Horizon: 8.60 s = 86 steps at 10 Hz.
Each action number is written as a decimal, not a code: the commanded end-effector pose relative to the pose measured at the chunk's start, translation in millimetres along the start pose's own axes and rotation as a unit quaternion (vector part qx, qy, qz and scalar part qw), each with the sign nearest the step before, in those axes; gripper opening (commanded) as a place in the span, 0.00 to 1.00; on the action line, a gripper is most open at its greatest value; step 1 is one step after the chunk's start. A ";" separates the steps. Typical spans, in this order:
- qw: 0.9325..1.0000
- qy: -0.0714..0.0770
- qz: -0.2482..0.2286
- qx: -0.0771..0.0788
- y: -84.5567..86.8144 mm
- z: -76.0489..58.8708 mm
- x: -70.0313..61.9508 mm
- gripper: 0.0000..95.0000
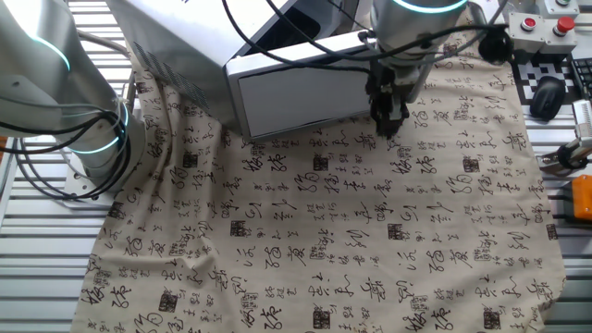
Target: Close the microwave door
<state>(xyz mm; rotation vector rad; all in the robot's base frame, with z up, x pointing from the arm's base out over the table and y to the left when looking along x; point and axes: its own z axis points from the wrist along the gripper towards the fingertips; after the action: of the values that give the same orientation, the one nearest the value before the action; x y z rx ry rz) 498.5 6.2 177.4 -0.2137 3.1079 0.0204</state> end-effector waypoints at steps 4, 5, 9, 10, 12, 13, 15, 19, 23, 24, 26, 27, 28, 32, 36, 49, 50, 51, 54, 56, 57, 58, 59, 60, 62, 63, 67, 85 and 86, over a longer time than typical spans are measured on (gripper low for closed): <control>1.000 0.002 -0.009 -0.005 4.4 0.6 -3.1 0.00; 1.000 0.003 -0.015 -0.003 4.4 0.6 -3.1 0.00; 0.999 0.003 -0.035 -0.008 3.6 0.2 -2.7 0.00; 0.999 0.002 -0.038 -0.009 3.3 0.0 -2.5 0.00; 0.999 0.002 -0.043 -0.008 3.3 0.0 -2.5 0.00; 0.999 0.004 -0.044 -0.008 1.9 -0.8 -1.8 0.00; 0.998 0.004 -0.065 -0.009 -6.1 -4.0 -1.2 0.00; 0.995 0.007 -0.099 -0.014 -57.5 -18.7 -14.8 0.00; 0.996 0.007 -0.092 -0.020 -63.3 -47.0 -4.1 0.00; 0.996 0.007 -0.092 -0.020 -63.3 -47.0 -4.1 0.00; 0.996 0.009 -0.088 -0.020 -53.9 -59.1 -0.9 0.00; 0.996 0.009 -0.085 -0.021 -43.0 -70.9 2.5 0.00; 0.996 0.009 -0.085 -0.021 -43.0 -70.9 2.5 0.00; 0.990 0.012 -0.139 -0.015 -43.0 -70.9 2.5 0.00; 0.991 0.013 -0.133 -0.020 -36.0 -72.4 -2.2 0.00; 0.997 0.018 -0.071 -0.008 65.7 -58.0 -50.1 0.00; 0.997 0.018 -0.070 -0.008 69.1 -58.6 -50.0 0.00; 0.997 0.018 -0.070 -0.008 69.1 -58.6 -50.0 0.00; 0.999 0.019 -0.046 -0.007 102.3 -60.3 -47.3 0.00; 0.999 0.020 -0.042 -0.007 106.8 -60.9 -46.4 0.00; 0.999 0.020 -0.042 -0.008 106.8 -60.9 -46.4 0.00; 0.999 0.023 -0.047 -0.005 106.8 -60.9 -46.4 0.00; 0.998 0.022 -0.066 -0.005 106.8 -60.9 -46.4 0.00; 0.996 0.019 -0.089 -0.009 106.8 -60.9 -46.4 0.00; 0.993 0.020 -0.115 -0.014 106.8 -60.9 -46.4 0.00; 0.993 0.019 -0.118 -0.016 106.8 -60.9 -46.4 0.00; 0.994 0.015 -0.105 -0.039 113.2 -62.3 -46.7 0.00; 0.996 0.022 -0.079 -0.039 172.2 -61.1 -29.1 0.00; 0.996 0.023 -0.076 -0.039 174.9 -61.5 -26.8 0.00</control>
<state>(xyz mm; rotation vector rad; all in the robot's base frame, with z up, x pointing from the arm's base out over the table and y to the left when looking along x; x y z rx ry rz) 499.1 182.9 241.5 -0.4599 3.1285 0.1398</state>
